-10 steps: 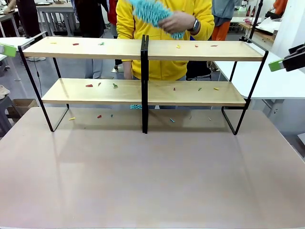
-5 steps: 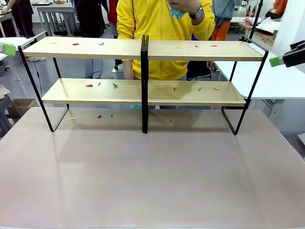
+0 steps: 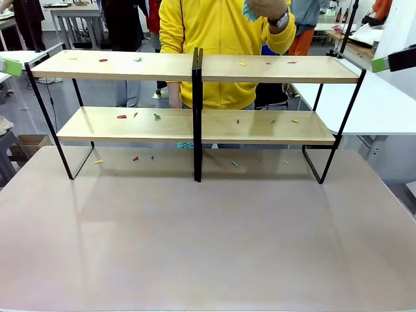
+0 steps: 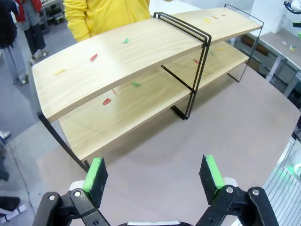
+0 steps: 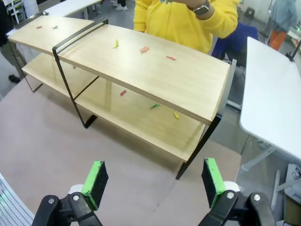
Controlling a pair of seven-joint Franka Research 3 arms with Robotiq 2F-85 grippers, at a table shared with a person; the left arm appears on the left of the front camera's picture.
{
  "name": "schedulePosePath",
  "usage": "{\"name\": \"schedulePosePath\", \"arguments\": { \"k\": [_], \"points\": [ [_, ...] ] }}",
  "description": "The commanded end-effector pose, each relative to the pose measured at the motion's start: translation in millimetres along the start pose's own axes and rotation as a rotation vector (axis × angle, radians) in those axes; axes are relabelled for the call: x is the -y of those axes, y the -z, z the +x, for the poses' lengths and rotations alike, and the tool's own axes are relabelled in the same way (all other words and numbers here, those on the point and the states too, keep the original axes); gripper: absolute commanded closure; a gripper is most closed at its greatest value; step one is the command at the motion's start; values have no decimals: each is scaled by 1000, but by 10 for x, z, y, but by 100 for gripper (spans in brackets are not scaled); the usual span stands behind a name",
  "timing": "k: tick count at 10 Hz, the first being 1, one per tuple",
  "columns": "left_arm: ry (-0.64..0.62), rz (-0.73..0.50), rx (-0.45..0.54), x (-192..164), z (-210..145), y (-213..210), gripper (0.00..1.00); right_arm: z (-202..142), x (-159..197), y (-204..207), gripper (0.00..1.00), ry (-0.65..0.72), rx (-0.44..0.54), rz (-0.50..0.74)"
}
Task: Clean the shelves.
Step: Pick up the Duster when the human hands it over.
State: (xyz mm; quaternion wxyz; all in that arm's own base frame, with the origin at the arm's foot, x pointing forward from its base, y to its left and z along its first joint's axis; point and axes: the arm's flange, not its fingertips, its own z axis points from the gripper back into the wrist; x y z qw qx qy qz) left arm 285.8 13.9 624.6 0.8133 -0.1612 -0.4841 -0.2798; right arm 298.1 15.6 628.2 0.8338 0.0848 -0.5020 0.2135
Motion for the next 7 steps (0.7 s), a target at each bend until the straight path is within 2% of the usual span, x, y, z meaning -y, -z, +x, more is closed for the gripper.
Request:
{"name": "schedulePosePath", "arguments": {
  "k": [1,4,5,7],
  "points": [
    [-6,-6,7,-8,-1,3,0,-668,-351,-14,0,48,16,29],
    [-6,-6,7,-8,-1,3,0,-659,-339,-7,0,71,26,-3],
    [-6,-6,7,-8,-1,3,0,19,-68,-11,0,37,2,17],
    [-6,-6,7,-8,-1,3,0,19,-68,-11,0,37,2,17]
  ]
}}
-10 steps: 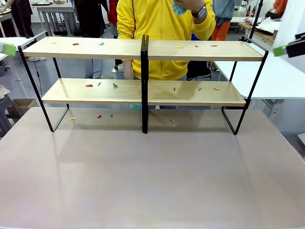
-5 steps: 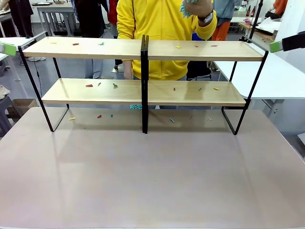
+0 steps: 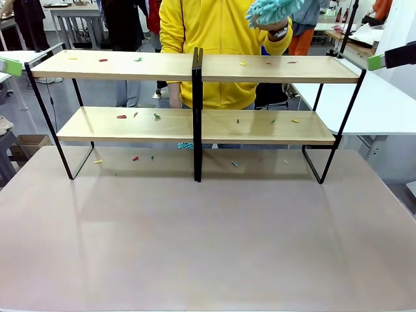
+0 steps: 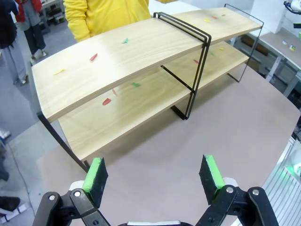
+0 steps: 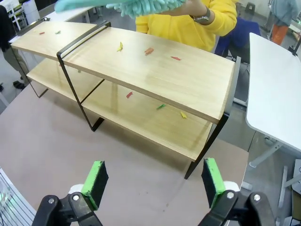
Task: Clean the shelves.
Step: Pick up the Duster when the human hands it over.
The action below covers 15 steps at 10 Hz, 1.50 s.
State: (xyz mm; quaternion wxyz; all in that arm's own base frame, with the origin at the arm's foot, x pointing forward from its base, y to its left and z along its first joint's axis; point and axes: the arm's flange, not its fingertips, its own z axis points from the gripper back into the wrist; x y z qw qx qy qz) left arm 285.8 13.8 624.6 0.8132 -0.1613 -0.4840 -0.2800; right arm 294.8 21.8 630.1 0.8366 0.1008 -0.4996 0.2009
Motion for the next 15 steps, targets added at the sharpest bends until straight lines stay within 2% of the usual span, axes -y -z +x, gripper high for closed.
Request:
{"name": "schedulePosePath", "arguments": {
  "k": [1,5,6,7,8,9,10,11,12,13,14,15],
  "points": [
    [-6,-6,7,-9,-1,2,0,-1,0,2,0,-2,0,2],
    [-6,-6,7,-9,-1,2,0,0,0,0,0,0,0,0],
    [-6,-6,7,-9,-1,2,0,334,211,111,0,231,-95,97],
    [-6,-6,7,-9,-1,2,0,737,405,264,0,465,-309,232],
    [-6,-6,7,-9,-1,2,0,1115,598,434,0,638,-355,356],
    [-6,-6,7,-9,-1,2,0,1285,729,630,0,735,-379,399],
    [-6,-6,7,-9,-1,2,0,526,333,259,0,292,-173,210],
    [-6,-6,7,-9,-1,2,0,855,480,462,0,405,-227,307],
    [-6,-6,7,-9,-1,2,0,792,483,575,0,576,-309,303],
    [-6,-6,7,-9,-1,2,0,908,564,791,0,777,-398,343],
    [-6,-6,7,-9,-1,2,0,1031,570,953,0,873,-402,437],
    [-6,-6,7,-9,-1,2,0,1147,557,1104,0,930,-418,478]
  ]
}}
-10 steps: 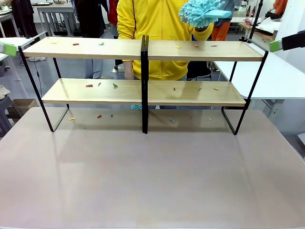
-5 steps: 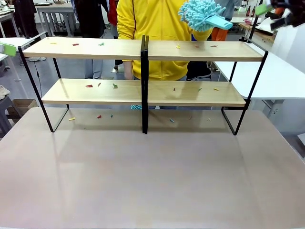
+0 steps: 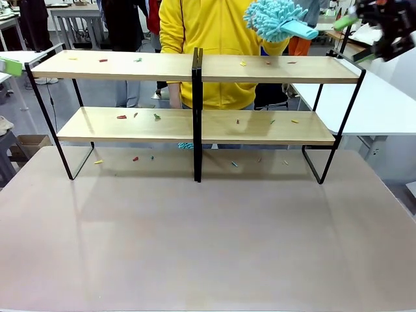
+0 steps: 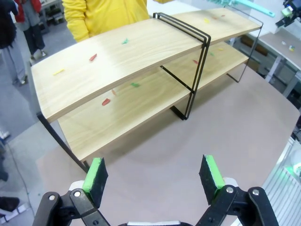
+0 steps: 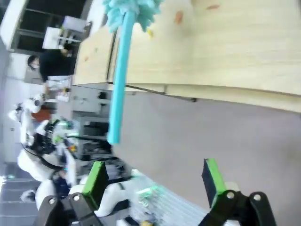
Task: Clean the shelves.
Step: Pick up the Duster when the human hands it over.
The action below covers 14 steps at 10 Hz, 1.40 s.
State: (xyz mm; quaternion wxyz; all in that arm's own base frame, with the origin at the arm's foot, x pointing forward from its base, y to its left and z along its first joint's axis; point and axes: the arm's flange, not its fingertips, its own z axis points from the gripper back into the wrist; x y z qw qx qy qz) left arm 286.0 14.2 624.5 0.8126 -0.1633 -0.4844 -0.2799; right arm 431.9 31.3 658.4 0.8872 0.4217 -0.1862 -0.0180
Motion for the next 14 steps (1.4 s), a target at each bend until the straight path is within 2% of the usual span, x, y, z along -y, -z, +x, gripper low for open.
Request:
{"name": "schedulePosePath", "arguments": {
  "k": [1,3,6,7,8,9,10,12,13,14],
  "points": [
    [-5,-3,5,-4,0,3,0,388,-206,171,0,148,-5,84],
    [-5,-3,5,-4,0,3,0,587,-182,492,0,216,-11,85],
    [-5,-3,5,-4,0,3,0,707,-224,610,0,203,19,121],
    [-5,-3,5,-4,0,3,0,721,-205,609,12,195,11,93],
    [-5,-3,5,-4,0,3,0,729,-186,607,56,212,-5,90],
    [-5,-3,5,-4,0,3,0,716,-186,623,69,209,-13,92],
    [-5,-3,5,-4,0,3,0,712,-190,665,100,209,-8,66],
    [-5,-3,5,-4,0,3,0,724,-177,706,100,207,-11,63],
    [-5,-3,5,-4,0,3,0,724,-163,708,93,207,-7,62],
    [-5,-3,5,-4,0,3,0,725,-142,691,100,202,6,66]
  ]
}}
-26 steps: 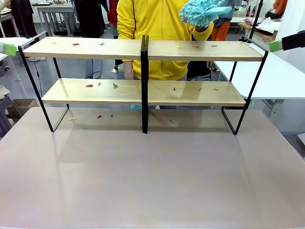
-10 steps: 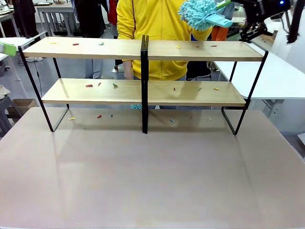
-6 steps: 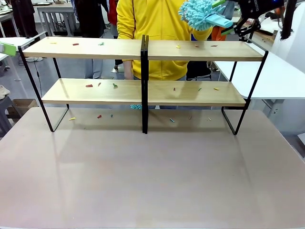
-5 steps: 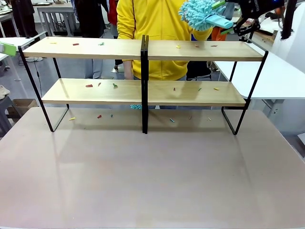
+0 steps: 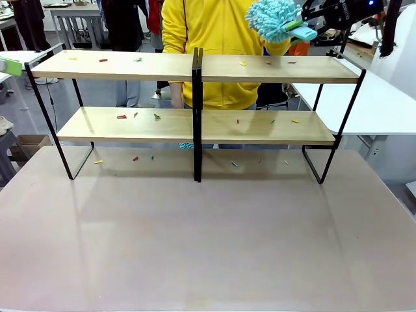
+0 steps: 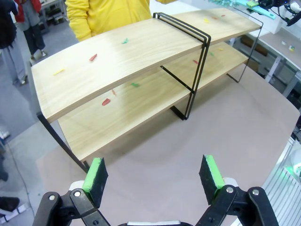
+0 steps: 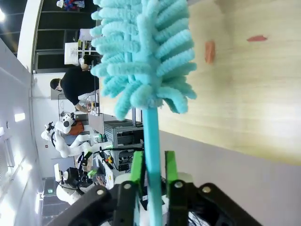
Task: Clean the shelves.
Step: Pick up the Duster when the human hands it over.
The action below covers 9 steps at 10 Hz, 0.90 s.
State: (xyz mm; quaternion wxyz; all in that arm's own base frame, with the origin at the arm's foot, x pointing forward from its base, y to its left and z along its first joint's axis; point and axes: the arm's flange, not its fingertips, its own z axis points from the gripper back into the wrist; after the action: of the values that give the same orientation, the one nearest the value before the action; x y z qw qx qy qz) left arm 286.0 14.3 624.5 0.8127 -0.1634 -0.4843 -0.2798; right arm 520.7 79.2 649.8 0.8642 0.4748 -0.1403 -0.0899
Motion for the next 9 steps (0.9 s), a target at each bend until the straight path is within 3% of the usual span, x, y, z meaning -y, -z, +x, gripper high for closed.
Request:
{"name": "schedulePosePath", "arguments": {
  "k": [1,5,7,9],
  "points": [
    [-4,-2,5,-3,0,3,0,21,0,-46,100,19,25,-11],
    [-4,-2,5,-3,0,3,0,-84,-13,-208,100,-22,-24,47],
    [-4,-2,5,-3,0,3,0,-380,-97,-861,100,-160,-113,63],
    [-4,-2,5,-3,0,3,0,-862,-66,-1837,100,-273,-234,50]
  ]
}}
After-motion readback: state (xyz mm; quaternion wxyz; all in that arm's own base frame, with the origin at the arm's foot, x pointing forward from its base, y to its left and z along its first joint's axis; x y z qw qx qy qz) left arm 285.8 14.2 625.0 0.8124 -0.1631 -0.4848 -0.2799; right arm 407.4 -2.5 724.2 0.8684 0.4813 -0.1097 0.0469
